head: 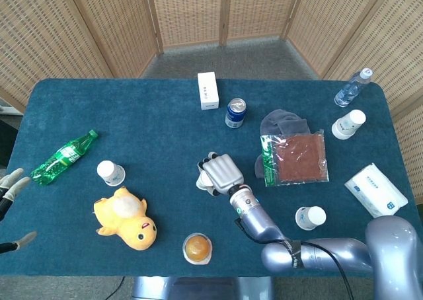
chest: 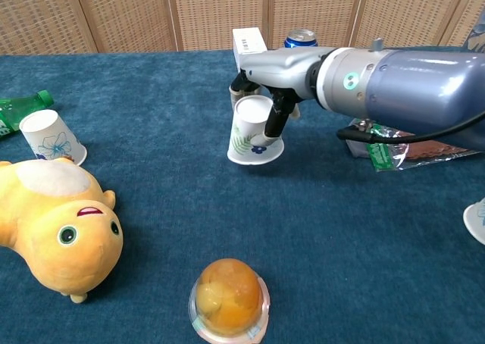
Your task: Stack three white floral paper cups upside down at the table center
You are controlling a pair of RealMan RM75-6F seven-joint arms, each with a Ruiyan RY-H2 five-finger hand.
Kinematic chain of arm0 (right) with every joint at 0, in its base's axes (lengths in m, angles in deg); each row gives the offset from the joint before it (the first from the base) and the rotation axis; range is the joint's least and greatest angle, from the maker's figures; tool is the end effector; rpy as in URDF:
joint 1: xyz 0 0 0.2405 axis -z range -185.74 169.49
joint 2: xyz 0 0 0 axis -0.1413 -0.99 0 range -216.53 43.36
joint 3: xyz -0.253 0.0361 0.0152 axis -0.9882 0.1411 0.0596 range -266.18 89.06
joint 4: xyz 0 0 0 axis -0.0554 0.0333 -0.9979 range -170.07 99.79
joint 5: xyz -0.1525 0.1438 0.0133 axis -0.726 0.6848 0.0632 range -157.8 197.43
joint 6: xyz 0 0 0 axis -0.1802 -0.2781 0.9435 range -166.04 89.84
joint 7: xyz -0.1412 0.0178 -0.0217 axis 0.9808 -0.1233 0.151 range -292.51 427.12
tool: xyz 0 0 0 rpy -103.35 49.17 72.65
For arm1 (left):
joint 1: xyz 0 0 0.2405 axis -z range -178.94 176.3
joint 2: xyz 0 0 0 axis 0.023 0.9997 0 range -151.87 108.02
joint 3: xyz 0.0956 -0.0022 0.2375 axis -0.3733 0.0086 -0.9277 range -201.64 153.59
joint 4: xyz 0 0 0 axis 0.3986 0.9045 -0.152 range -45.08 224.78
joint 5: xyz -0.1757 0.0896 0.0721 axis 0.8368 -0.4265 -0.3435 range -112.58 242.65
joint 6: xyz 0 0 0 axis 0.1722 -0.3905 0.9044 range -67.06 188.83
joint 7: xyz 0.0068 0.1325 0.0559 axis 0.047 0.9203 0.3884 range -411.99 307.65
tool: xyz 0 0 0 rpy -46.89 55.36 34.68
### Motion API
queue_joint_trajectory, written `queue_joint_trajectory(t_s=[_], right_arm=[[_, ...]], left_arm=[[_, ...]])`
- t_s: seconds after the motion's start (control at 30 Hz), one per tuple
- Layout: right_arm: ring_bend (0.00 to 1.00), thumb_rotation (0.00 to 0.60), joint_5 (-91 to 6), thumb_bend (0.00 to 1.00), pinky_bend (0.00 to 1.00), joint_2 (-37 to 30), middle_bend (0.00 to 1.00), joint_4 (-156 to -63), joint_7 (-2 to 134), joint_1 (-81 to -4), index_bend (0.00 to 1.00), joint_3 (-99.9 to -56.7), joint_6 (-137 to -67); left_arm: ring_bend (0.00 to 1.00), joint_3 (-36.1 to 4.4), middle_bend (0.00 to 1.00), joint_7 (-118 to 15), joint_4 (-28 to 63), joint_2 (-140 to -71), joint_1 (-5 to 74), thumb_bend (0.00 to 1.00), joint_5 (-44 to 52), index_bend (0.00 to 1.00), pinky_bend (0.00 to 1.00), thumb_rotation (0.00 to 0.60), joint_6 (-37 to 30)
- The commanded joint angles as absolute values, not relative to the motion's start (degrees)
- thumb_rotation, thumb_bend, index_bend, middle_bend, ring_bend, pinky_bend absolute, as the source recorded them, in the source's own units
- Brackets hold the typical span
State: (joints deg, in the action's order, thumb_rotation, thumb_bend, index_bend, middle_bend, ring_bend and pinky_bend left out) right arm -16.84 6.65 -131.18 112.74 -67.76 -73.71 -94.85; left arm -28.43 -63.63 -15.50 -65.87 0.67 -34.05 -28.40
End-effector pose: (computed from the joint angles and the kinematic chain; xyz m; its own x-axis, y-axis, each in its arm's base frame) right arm -0.0289 -0.3377 -0.0464 0.5415 -0.3057 0.7832 -0.8000 -0.4736 0.3683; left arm -0.2691 0.1360 0.2240 0.3328 0.1006 0.9376 0.9367 -0.1501 -0.3164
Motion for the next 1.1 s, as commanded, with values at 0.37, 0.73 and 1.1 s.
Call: queue_joint_trajectory(t_s=[0.37,0.73,1.1], right_arm=[[0.21,0.600,-13.42,0.38,0.60,9.95,0.41,-125.68,112.70,-70.56,0.42,-74.26,-95.69],[0.00,0.600,-13.49,0.37,0.58,8.82,0.14,-126.73,110.48,-70.14,0.09,-74.78,-95.92],[0.00,0.600,-21.02,0.36,0.56,2.29,0.13,-135.69,107.89,-67.48,0.08,-74.67,-100.96]], left_arm=[[0.00,-28.45,0.00,-64.17,-15.42,-65.80,0.70,0.19,-34.05,0.00,0.00,0.600,-28.50],[0.00,-28.55,0.00,-63.90,-15.62,-65.78,0.59,0.19,-34.30,0.00,0.00,0.600,-28.68],[0.00,-28.55,0.00,-63.75,-15.63,-65.87,0.80,0.19,-34.22,0.00,0.00,0.600,-28.21]])
